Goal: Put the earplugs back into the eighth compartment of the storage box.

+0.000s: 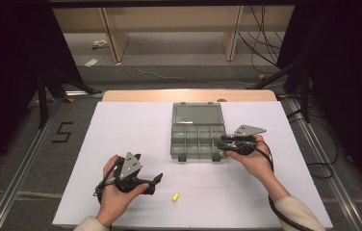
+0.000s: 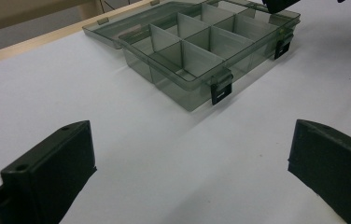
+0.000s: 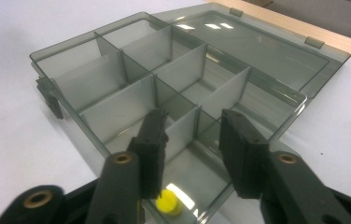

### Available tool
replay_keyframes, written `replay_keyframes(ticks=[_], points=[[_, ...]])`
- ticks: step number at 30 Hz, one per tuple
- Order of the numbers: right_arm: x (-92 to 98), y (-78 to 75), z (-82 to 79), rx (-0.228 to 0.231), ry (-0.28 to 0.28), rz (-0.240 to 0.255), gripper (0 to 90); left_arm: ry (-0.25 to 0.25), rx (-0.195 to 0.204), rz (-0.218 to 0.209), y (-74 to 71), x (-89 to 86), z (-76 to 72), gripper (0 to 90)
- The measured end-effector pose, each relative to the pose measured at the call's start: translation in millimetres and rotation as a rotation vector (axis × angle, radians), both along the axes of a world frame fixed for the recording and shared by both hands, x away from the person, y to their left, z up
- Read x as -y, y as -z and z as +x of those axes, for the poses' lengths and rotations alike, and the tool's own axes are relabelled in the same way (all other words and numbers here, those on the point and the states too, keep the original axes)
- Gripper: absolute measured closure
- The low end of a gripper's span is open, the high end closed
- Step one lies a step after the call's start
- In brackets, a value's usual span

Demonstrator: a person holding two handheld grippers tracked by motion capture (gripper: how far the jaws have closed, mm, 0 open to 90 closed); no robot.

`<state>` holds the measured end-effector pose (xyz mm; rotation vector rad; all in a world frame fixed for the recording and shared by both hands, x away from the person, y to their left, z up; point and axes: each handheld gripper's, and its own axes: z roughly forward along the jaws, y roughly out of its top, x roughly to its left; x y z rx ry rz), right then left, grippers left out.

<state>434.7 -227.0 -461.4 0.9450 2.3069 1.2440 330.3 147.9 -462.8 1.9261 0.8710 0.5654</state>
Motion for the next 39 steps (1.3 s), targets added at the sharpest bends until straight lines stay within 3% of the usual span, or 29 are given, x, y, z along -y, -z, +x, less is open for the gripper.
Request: replay_keyframes(ticks=[11,15,25,39], points=[[-8.7,-6.1,-6.9,0.011,-0.017,0.031,27.4,0.000,0.000,-0.003,-0.7,-0.5,-0.6,0.0],[-15.6,-5.9,-13.1,0.007,-0.043,0.001,22.8,-0.001,0.001,-0.003,-0.9,-0.7,-0.7,0.0],[-32.6,-10.2,-29.4,0.004,-0.087,0.000,18.1,-0.009,0.006,-0.003,-1.8,-2.1,-0.8,0.0],[-63.7,-6.8,-53.3,-0.021,-0.201,-0.020,17.7,-0.011,0.006,-0.004,-1.8,-2.4,-0.8,0.0]])
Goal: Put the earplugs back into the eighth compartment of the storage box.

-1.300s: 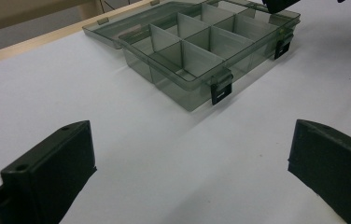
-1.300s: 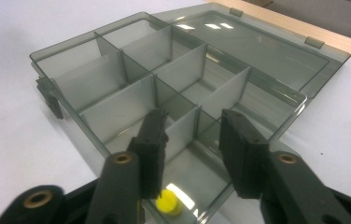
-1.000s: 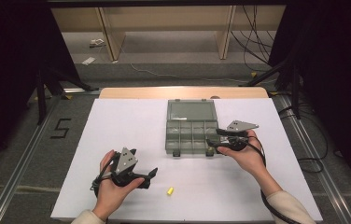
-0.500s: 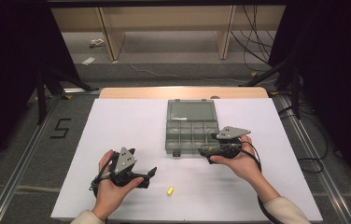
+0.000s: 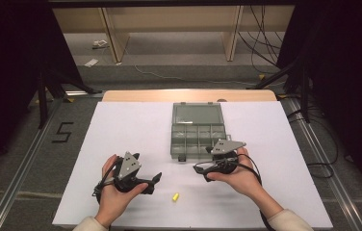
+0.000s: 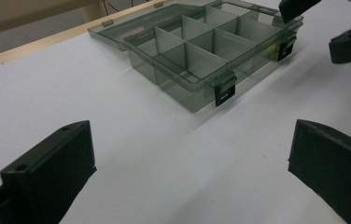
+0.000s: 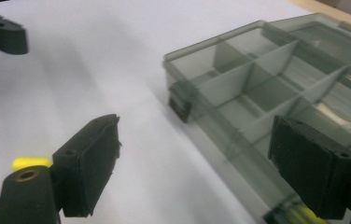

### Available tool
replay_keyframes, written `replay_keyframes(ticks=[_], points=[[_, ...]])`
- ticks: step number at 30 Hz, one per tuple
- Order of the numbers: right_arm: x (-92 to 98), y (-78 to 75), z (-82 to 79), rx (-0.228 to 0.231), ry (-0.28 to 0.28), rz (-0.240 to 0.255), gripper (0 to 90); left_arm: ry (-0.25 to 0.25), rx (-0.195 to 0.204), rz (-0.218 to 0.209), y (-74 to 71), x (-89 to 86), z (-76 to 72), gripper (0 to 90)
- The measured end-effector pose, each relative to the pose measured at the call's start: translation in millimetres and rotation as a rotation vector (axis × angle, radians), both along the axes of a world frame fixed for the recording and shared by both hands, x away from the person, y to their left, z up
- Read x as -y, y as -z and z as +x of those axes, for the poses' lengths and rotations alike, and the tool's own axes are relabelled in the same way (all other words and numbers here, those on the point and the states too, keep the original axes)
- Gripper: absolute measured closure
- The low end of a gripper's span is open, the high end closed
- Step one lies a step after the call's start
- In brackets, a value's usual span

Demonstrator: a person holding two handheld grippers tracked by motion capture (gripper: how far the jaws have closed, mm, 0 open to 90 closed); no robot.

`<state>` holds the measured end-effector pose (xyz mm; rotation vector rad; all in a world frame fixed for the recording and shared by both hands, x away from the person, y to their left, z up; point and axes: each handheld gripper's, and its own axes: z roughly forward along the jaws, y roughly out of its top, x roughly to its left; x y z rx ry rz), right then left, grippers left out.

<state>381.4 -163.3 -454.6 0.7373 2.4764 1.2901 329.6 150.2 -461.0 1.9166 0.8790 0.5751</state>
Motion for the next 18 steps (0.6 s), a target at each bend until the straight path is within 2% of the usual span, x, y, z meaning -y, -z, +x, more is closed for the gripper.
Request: replay_keyframes(ticks=[18], points=[[-34.1,17.5,-24.1,-0.053,-0.105,-0.030,20.2,0.000,-0.002,-0.003,0.1,0.1,0.0,0.0]])
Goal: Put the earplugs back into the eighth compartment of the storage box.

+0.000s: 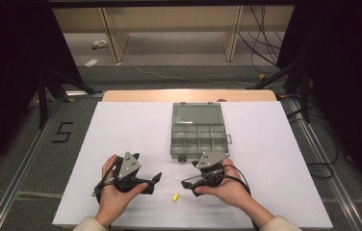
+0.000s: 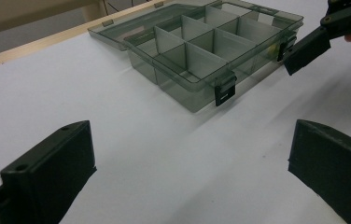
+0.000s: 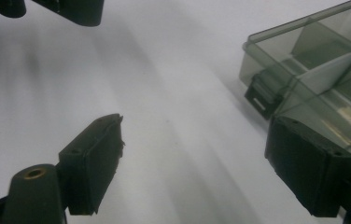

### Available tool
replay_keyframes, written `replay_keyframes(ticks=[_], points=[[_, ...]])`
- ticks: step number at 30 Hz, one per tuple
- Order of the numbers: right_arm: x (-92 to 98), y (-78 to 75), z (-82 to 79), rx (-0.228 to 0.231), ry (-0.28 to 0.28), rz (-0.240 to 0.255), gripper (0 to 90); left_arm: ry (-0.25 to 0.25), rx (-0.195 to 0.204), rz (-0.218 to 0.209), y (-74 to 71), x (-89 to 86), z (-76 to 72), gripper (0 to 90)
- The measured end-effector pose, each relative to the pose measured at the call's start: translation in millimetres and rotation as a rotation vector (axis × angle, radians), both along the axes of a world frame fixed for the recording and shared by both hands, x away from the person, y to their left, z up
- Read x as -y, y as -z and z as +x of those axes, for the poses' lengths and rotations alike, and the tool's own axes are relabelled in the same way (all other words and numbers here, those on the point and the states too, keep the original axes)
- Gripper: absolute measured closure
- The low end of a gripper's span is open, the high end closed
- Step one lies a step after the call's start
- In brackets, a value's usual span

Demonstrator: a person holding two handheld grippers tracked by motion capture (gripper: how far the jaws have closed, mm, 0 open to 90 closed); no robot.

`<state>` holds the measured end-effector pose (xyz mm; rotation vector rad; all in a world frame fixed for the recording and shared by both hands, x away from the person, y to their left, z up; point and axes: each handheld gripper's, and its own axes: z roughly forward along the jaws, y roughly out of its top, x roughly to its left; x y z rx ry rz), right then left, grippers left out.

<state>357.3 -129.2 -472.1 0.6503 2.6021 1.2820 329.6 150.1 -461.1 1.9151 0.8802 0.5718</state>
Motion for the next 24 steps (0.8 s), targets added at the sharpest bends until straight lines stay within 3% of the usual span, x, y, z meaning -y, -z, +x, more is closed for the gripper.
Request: replay_keyframes(ticks=[14,24], points=[[-28.9,15.8,-20.2,-0.044,-0.066,-0.042,27.2,0.000,-0.001,0.004,0.5,-0.1,0.5,0.0],[-41.2,20.7,-30.1,-0.040,-0.093,-0.083,41.3,0.001,-0.001,0.007,0.6,-0.2,0.4,0.0]])
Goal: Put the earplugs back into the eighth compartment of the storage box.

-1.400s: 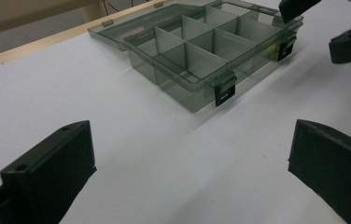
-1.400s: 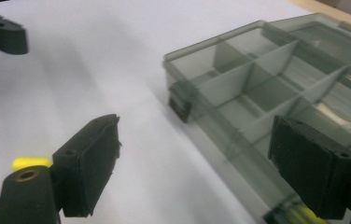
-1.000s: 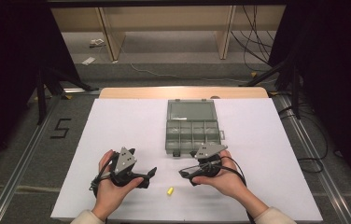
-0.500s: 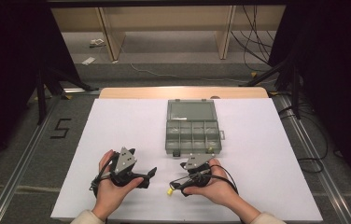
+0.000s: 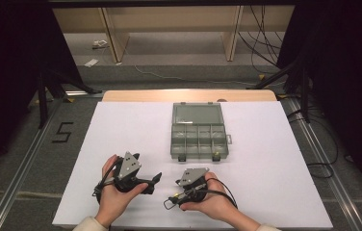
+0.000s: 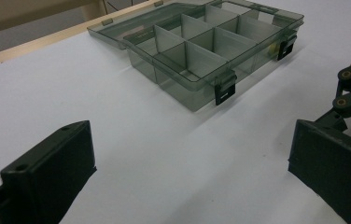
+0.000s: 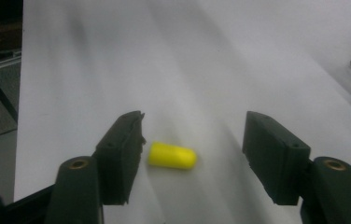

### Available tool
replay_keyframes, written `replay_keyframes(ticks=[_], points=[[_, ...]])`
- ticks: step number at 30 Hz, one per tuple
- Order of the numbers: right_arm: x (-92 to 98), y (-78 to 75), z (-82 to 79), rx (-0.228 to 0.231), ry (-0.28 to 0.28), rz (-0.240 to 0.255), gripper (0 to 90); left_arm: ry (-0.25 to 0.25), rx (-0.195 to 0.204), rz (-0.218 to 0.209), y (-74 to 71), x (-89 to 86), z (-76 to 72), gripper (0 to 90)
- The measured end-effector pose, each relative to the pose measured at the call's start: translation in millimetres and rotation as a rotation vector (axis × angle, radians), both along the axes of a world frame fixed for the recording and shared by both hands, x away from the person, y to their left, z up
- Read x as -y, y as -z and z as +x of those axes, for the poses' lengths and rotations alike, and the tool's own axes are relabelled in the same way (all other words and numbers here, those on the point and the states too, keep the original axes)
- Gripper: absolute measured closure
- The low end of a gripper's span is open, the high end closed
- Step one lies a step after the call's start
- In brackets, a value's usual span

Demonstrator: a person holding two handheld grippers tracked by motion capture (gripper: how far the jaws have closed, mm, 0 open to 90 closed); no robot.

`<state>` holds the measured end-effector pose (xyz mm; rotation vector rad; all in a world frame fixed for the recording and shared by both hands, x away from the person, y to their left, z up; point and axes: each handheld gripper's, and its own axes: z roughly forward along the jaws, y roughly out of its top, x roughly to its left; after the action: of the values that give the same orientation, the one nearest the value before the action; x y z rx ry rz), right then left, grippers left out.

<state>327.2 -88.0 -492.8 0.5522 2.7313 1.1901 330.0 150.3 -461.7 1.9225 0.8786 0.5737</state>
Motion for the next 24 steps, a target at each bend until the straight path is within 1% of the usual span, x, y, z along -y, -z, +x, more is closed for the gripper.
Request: replay_keyframes(ticks=[6,8,10,19,24], points=[[-1.6,0.8,-3.1,0.013,-0.003,-0.020,48.1,0.000,0.000,-0.004,0.1,0.0,-0.1,0.0],[-2.2,1.5,-4.4,0.011,-0.003,-0.028,50.8,0.000,0.000,-0.005,0.0,0.0,-0.1,0.0],[-2.7,1.6,-5.3,0.022,-0.008,-0.039,52.0,-0.001,0.002,-0.006,-0.1,0.0,-0.1,0.0],[-3.7,0.7,-9.2,0.027,-0.016,-0.047,62.8,-0.001,0.001,-0.007,0.1,-0.1,-0.1,0.0],[-2.6,0.5,-8.2,0.013,-0.025,-0.041,66.3,0.000,0.001,-0.007,-0.1,0.0,-0.3,0.0]])
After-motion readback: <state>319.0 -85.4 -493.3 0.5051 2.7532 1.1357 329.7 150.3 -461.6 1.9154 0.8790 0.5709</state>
